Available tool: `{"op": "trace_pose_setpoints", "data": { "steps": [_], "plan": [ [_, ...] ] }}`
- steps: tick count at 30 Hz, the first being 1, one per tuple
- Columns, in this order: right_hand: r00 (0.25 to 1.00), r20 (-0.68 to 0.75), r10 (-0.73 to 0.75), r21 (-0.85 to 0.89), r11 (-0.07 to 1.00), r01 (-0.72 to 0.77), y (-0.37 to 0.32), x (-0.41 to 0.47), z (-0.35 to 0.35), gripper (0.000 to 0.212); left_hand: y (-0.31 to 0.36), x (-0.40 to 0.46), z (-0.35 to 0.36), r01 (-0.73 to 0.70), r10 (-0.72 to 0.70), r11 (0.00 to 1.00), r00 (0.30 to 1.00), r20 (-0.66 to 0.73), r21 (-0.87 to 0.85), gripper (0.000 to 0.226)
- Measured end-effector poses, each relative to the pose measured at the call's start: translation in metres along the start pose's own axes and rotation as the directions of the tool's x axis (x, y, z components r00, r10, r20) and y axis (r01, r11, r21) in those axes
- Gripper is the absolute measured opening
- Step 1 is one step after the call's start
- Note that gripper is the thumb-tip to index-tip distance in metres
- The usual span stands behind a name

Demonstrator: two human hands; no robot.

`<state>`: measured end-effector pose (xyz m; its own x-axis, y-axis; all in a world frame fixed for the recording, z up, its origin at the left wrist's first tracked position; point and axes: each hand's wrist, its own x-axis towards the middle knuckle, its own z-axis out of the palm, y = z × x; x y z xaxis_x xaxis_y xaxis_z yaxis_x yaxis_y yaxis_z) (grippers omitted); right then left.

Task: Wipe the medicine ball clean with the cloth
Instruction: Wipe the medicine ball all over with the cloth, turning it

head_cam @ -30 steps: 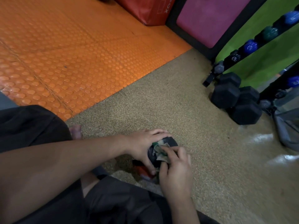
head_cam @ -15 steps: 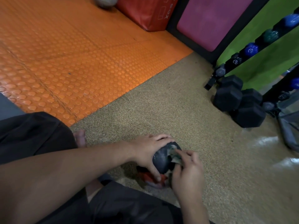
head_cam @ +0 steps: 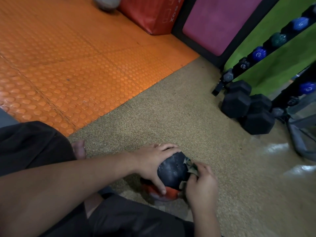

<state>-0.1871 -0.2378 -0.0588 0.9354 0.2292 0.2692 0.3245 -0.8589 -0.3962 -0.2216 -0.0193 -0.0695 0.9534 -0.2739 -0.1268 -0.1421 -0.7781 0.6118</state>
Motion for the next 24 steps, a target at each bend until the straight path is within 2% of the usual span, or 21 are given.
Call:
{"op": "trace_pose_setpoints", "data": {
  "steps": [1,2,5,7,9,11,13,15,17,19,21,24],
  "plan": [
    [1.000,-0.014,0.028,-0.003,1.000,-0.028,-0.006,-0.002,-0.001,0.048,-0.001,0.002,0.001,-0.013,0.013,1.000,1.000,0.001,0.001,0.143],
    [1.000,-0.028,-0.010,-0.017,1.000,0.010,-0.014,-0.008,-0.003,0.049,-0.002,0.004,0.002,-0.028,0.028,1.000,1.000,0.000,0.000,0.143],
    [0.943,0.045,-0.328,-0.050,0.943,0.330,-0.037,-0.035,-0.005,0.054,-0.009,0.002,0.003,-0.047,0.046,0.999,0.999,-0.008,-0.010,0.141],
    [0.916,0.089,-0.390,-0.052,0.917,0.396,-0.035,-0.035,-0.006,0.056,-0.008,0.001,0.003,-0.057,0.057,0.998,0.998,-0.014,-0.007,0.141],
    [0.958,0.058,-0.282,-0.031,0.958,0.284,-0.021,-0.020,-0.004,0.054,-0.006,0.002,0.005,-0.036,0.036,0.999,0.999,-0.019,-0.001,0.143],
    [0.996,0.021,-0.086,0.009,0.996,0.086,-0.007,-0.003,-0.001,0.048,-0.005,0.005,0.006,-0.013,0.013,1.000,1.000,-0.018,0.014,0.143],
    [0.999,0.002,0.033,0.026,0.999,-0.033,-0.010,0.000,-0.001,0.045,-0.005,0.008,0.006,-0.010,0.010,1.000,1.000,-0.001,0.014,0.143],
    [0.997,-0.004,-0.071,-0.030,0.997,0.071,-0.025,-0.013,-0.004,0.045,-0.006,0.008,0.005,-0.040,0.040,0.999,0.999,0.001,0.014,0.143],
    [0.956,0.054,-0.288,-0.053,0.955,0.291,-0.037,-0.032,-0.006,0.050,-0.007,0.004,0.004,-0.058,0.058,0.998,0.998,-0.005,0.010,0.142],
    [0.921,0.103,-0.376,-0.052,0.923,0.382,-0.040,-0.034,-0.006,0.052,-0.007,0.002,0.004,-0.058,0.058,0.998,0.998,-0.006,0.001,0.140],
    [0.956,0.074,-0.285,-0.050,0.956,0.289,-0.029,-0.018,-0.005,0.049,-0.007,0.002,0.006,-0.039,0.039,0.999,0.999,-0.018,0.002,0.142],
    [0.999,0.033,0.011,0.020,1.000,-0.011,-0.007,0.011,-0.001,0.041,-0.005,0.006,0.009,-0.018,0.018,1.000,1.000,-0.016,0.020,0.144]
  ]
}}
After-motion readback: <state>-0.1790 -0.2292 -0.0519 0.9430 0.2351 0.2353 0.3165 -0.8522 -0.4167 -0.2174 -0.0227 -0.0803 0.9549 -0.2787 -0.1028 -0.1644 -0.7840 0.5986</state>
